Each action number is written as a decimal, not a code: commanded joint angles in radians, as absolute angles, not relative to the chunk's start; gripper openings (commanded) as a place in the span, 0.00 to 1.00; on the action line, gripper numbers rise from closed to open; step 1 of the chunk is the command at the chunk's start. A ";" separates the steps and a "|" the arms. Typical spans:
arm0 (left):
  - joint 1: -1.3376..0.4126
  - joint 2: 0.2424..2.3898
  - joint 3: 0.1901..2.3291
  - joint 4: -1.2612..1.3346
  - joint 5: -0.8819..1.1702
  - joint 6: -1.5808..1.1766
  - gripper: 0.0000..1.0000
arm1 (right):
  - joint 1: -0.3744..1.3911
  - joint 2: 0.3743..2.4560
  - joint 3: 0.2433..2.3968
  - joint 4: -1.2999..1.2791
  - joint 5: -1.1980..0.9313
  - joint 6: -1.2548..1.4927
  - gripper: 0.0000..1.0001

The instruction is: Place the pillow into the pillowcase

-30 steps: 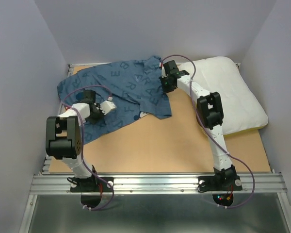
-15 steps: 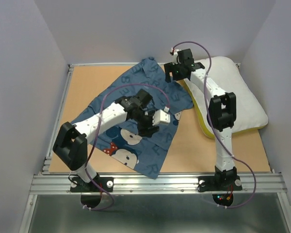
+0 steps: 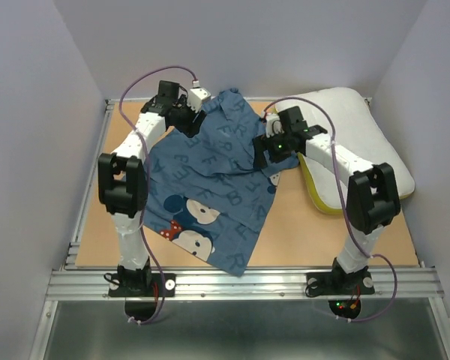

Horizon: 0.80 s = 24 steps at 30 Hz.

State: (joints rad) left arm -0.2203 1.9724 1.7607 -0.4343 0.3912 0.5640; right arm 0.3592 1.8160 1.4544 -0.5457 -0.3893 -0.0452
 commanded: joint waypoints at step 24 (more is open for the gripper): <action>-0.097 2.407 2.052 -0.327 0.172 0.529 0.56 | 0.689 1.904 1.186 -0.621 -0.357 -0.143 0.79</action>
State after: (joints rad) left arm -0.1165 2.4088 2.0415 -0.3183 0.1036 0.5232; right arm 0.6823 1.8797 1.2522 -0.5785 -0.4030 -0.1322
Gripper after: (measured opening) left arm 0.584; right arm 0.786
